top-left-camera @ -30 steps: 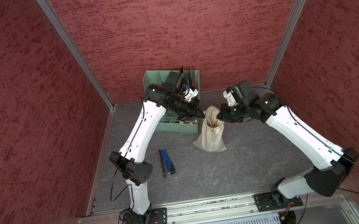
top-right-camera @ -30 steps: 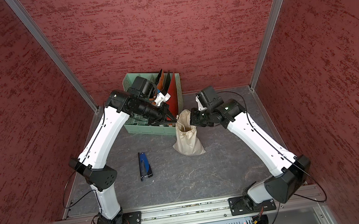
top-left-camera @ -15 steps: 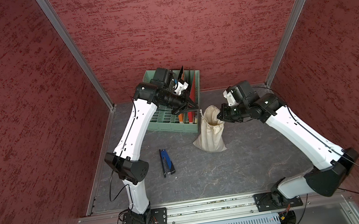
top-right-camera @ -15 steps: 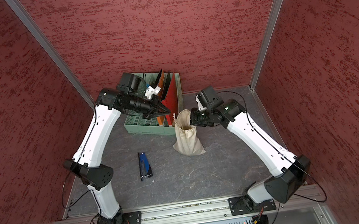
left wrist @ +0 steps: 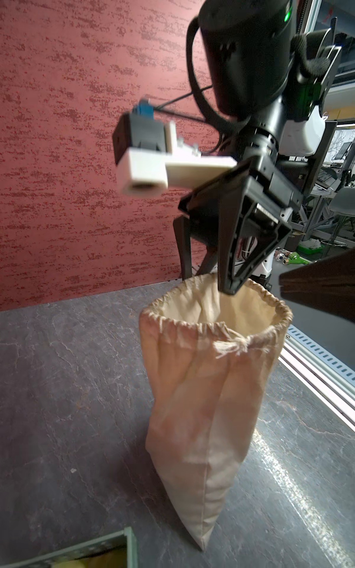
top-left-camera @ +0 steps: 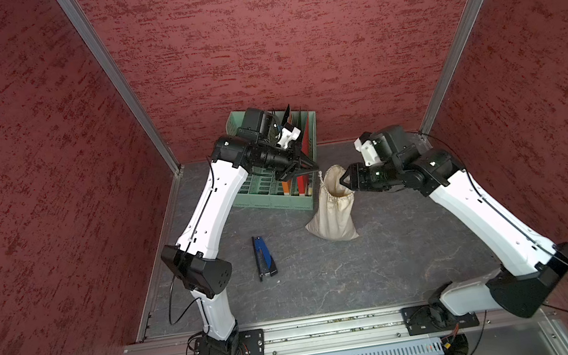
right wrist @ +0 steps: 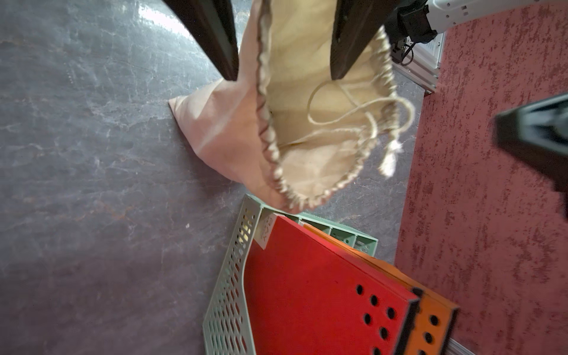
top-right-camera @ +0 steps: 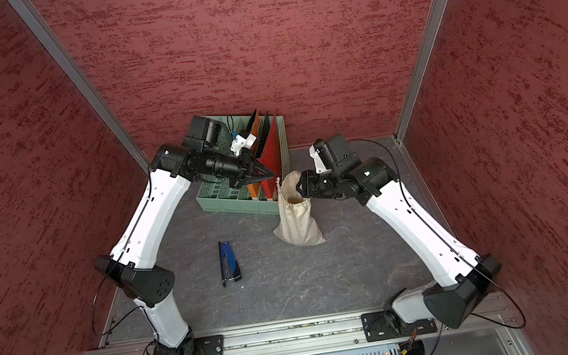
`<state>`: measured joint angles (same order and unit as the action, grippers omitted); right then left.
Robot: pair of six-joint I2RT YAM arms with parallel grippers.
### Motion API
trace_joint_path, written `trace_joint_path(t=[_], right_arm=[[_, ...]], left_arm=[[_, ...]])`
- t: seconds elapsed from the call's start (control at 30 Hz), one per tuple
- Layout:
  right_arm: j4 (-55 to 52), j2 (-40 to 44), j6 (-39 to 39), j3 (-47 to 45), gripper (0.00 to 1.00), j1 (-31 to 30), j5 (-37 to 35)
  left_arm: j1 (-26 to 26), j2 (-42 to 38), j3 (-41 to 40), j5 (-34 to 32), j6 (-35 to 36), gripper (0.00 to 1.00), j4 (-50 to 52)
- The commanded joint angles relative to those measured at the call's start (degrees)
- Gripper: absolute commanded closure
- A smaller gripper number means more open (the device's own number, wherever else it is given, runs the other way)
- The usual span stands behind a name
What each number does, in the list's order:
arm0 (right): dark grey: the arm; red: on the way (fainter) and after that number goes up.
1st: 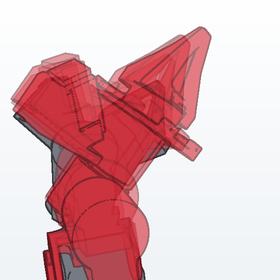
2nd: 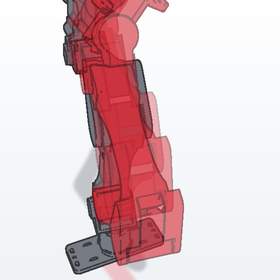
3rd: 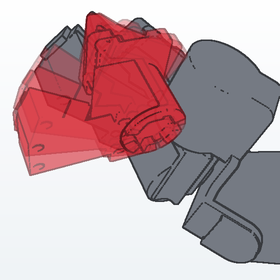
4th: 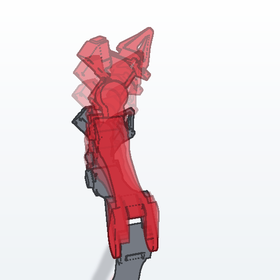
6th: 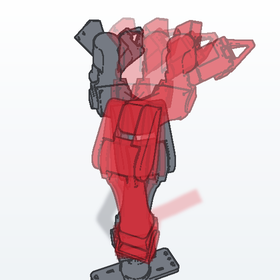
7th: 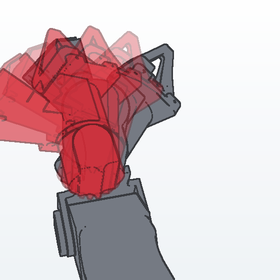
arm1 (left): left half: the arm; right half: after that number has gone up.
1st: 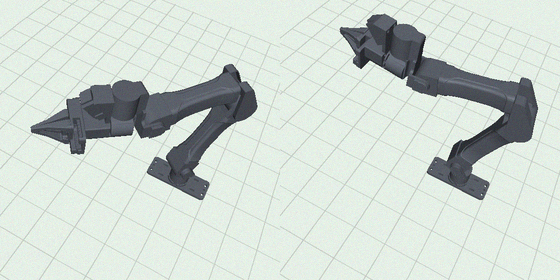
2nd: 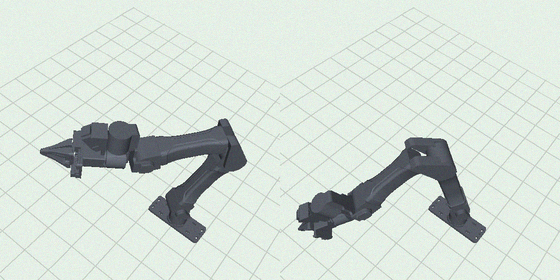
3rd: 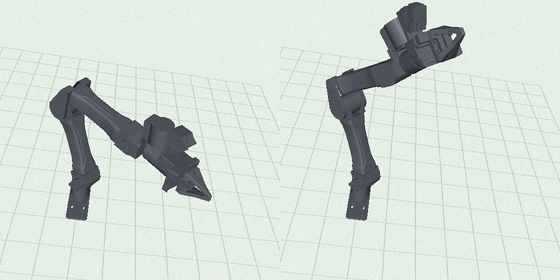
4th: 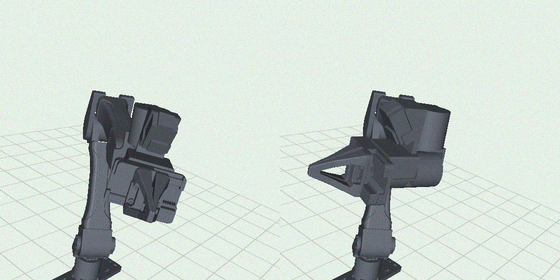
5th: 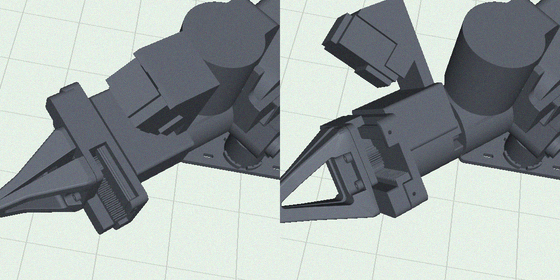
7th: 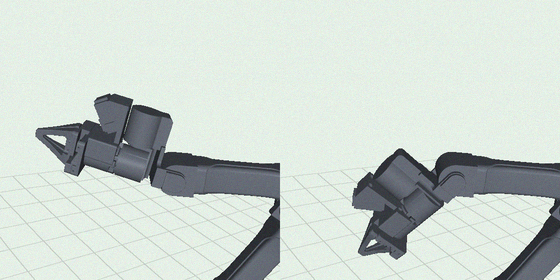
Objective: Close the soil bag
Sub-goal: Adjust the soil bag at the center of the board.
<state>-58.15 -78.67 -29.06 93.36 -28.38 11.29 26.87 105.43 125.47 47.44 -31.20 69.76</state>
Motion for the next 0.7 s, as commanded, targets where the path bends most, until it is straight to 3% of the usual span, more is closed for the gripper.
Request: trace_joint_path(t=[0.0, 0.13, 0.3, 0.4, 0.57, 0.67], right_arm=[[-0.3, 0.3, 4.0, 4.0, 0.48, 0.9, -0.2], [-4.2, -2.3, 4.7, 5.6, 0.49, 1.7, -2.1], [-7.6, -7.6, 6.6, 7.2, 0.49, 4.4, -3.6], [-6.8, -10.8, 8.3, 6.9, 0.52, 5.8, 0.2], [-4.8, -11.4, 6.5, 4.9, 0.84, 5.9, 2.6], [-4.8, -9.4, 5.6, 3.9, 0.91, 5.9, 2.5]], left_arm=[[-0.7, -3.1, -2.7, -1.0, 0.4, 0.88, -1.0], [0.6, -2.8, -2.3, -4.4, 0.9, 0.62, 2.0], [2.9, 0.5, 1.0, -6.8, -0.2, 0.57, 3.3], [3.8, 3.6, 4.3, -7.8, -0.3, 0.56, 4.3], [4.0, 5.4, 7.2, -8.8, -0.4, 0.55, 5.5], [4.3, 6.6, 8.6, -8.9, -0.8, 0.55, 6.1]])
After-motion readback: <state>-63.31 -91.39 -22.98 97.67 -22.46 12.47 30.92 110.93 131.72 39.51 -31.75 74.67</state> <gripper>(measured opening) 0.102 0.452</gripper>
